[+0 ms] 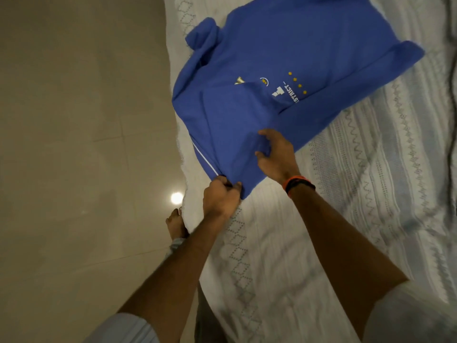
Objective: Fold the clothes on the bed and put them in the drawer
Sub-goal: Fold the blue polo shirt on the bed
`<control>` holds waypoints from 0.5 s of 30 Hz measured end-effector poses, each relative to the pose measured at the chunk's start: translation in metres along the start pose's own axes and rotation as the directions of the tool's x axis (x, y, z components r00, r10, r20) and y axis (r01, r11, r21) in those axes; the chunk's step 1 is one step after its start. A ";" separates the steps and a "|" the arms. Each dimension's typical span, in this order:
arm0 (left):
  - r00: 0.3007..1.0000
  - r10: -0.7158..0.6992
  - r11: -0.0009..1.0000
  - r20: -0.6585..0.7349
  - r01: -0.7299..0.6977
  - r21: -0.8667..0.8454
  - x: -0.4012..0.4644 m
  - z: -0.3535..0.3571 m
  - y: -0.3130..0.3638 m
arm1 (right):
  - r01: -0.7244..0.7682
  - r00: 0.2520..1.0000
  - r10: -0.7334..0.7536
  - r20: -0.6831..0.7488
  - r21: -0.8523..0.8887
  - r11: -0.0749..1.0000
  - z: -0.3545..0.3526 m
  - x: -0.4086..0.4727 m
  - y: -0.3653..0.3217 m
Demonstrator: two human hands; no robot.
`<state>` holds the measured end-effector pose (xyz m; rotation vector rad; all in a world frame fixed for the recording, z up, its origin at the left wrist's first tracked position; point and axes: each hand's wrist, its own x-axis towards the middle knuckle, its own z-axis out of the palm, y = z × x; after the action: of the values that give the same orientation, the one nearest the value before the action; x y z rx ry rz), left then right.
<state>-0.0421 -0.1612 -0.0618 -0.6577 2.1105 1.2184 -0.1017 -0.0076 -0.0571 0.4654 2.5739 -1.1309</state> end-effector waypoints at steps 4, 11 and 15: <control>1.000 0.017 0.995 -0.008 -0.016 0.096 -0.001 0.003 0.001 | -0.060 0.998 0.061 0.001 0.224 0.973 -0.006 -0.017 0.012; 0.994 0.077 0.929 -0.077 -0.043 0.368 -0.011 -0.009 0.031 | -0.182 0.968 0.220 -0.120 0.270 0.946 -0.039 -0.035 0.025; 0.981 0.191 0.927 -0.038 -0.167 0.335 -0.006 -0.013 0.067 | -0.237 0.951 0.281 -0.128 0.279 0.931 -0.064 -0.040 0.027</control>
<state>-0.0860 -0.1413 -0.0137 -0.3666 2.4035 0.9070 -0.0633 0.0506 -0.0173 0.9704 2.4082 -1.3871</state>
